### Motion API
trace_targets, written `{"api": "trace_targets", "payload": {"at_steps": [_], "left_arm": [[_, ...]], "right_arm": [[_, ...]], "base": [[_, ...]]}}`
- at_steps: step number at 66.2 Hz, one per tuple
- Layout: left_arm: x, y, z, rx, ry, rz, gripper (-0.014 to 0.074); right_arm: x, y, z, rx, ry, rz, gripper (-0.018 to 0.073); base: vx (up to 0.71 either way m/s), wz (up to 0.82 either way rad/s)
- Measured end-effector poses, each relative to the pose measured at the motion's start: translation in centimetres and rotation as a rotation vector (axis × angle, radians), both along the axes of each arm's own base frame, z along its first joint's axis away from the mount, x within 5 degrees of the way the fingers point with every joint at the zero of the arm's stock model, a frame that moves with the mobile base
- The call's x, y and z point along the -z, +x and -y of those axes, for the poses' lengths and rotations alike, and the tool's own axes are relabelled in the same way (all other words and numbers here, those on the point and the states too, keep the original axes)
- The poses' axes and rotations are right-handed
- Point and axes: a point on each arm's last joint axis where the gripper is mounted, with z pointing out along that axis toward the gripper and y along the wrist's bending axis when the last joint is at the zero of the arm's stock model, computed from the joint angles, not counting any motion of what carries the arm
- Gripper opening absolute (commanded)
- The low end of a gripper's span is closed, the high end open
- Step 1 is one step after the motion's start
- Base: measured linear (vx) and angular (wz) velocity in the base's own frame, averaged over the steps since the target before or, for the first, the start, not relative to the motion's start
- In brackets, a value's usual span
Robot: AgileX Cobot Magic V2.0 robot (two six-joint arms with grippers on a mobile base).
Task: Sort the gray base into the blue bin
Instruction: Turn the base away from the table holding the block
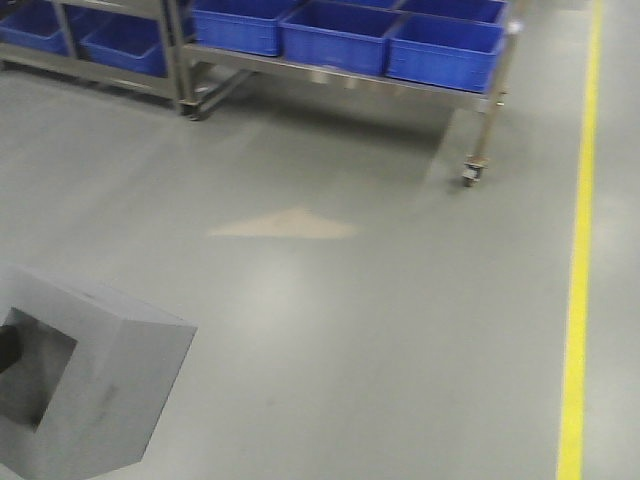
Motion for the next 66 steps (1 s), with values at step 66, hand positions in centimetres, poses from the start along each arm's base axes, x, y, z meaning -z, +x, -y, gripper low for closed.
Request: {"api": "trace_targets", "payload": {"at_steps": [66], "left_arm": [[0.00,-0.01,0.01,0.001,-0.002,-0.001,-0.0006]], "right_arm": [[0.00,0.00,0.00,0.000,0.000,0.000,-0.0004]], "base": [[0.12,-0.39]]}}
